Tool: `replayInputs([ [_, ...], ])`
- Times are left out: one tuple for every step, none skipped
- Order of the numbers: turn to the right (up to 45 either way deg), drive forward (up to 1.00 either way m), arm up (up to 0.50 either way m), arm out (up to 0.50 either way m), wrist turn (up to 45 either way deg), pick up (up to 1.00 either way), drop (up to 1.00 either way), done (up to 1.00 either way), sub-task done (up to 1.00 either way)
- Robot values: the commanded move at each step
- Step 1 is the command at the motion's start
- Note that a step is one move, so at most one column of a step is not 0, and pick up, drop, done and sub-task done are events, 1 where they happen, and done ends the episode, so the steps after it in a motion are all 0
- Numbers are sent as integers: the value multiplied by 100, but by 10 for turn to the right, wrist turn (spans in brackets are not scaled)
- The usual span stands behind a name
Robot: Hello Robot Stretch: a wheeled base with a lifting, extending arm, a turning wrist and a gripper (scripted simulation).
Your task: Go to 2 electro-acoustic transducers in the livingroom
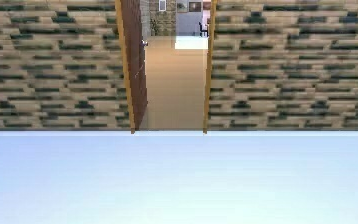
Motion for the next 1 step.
replayInputs([
  [0, 100, 0, 0, 0, 0, 0, 0, 0],
])
